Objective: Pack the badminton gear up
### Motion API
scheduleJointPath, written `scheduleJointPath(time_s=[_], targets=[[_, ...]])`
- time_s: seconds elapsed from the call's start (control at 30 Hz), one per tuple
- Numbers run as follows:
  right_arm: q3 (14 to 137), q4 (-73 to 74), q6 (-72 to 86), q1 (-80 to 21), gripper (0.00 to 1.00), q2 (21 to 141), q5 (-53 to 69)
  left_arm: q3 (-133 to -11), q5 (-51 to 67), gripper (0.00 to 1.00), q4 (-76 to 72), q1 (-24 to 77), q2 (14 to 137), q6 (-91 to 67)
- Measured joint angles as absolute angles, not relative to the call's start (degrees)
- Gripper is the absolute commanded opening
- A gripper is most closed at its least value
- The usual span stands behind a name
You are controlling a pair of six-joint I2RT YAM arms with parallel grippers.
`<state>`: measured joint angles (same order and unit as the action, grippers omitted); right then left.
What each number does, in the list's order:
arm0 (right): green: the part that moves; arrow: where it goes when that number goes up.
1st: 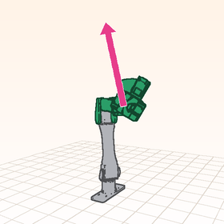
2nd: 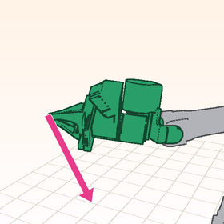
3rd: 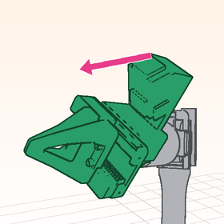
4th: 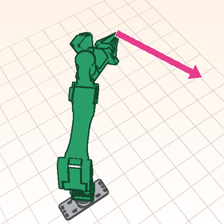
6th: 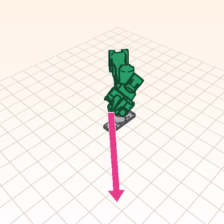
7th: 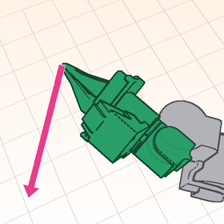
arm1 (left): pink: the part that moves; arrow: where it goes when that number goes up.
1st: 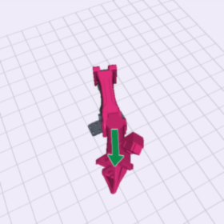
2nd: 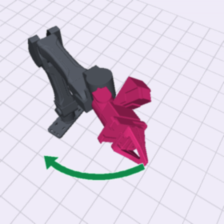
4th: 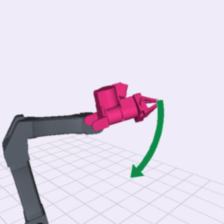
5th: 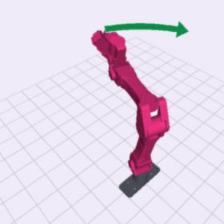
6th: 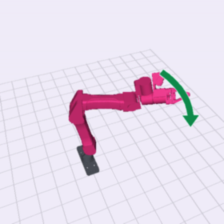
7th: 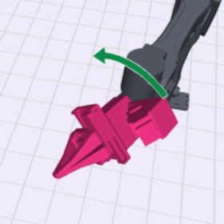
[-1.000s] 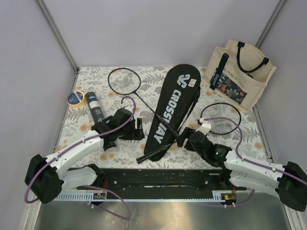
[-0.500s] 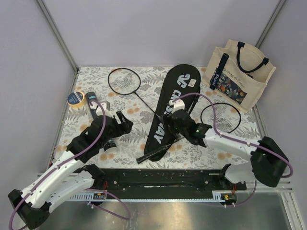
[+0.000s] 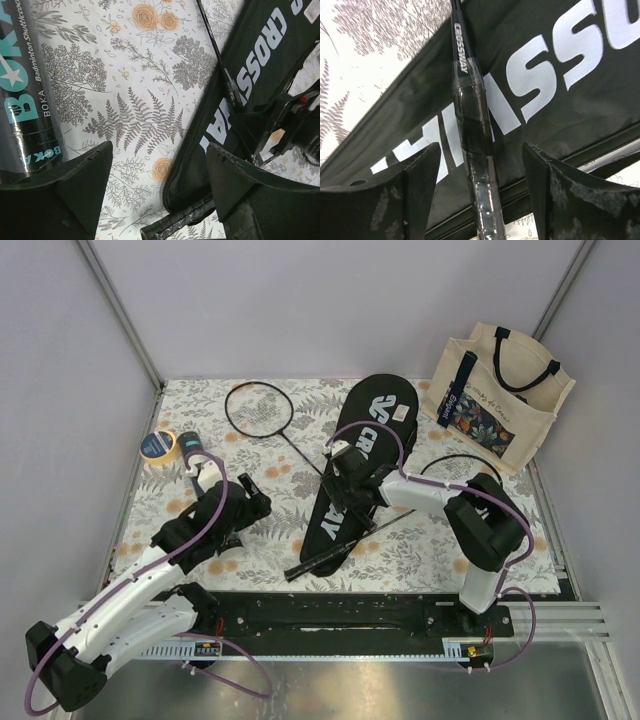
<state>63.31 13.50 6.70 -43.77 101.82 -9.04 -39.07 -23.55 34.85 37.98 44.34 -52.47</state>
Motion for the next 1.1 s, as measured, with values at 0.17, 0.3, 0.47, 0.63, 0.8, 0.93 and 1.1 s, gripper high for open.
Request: scheduleJointPath(time_s=[0.17,0.3,0.47,0.63,0.8,0.93,1.1], targets=[[63.8,15.8,5.2,-42.9,0.42,104.6,-7.4,-39.1,-23.8,0.76,34.5,36.2,44.8,-55.6],[63.8,16.3,4.1,-42.9,0.28,104.7,-6.3,-39.2,-23.3,0.74,32.6,34.2,48.8,-56.9],[63.8,16.8,3.8,-42.8,0.23,103.2,-5.5,-39.4,-18.4,0.71,28.9,29.1,56.7,-58.7],[63.8,18.0,3.9,-42.7,0.19,97.1,-3.0,-40.3,-12.3,0.75,21.6,25.9,64.1,-58.4],[63.4,17.9,7.3,-42.7,0.17,91.9,0.4,-46.5,-8.5,0.78,16.0,25.9,73.1,-56.4],[59.2,15.8,12.7,-42.7,0.15,87.4,3.3,-49.2,-7.2,0.76,11.7,25.8,77.4,-56.7],[51.7,12.9,20.3,-43.0,0.14,81.2,5.7,-49.2,-5.0,0.73,7.6,25.8,82.5,-58.8]])
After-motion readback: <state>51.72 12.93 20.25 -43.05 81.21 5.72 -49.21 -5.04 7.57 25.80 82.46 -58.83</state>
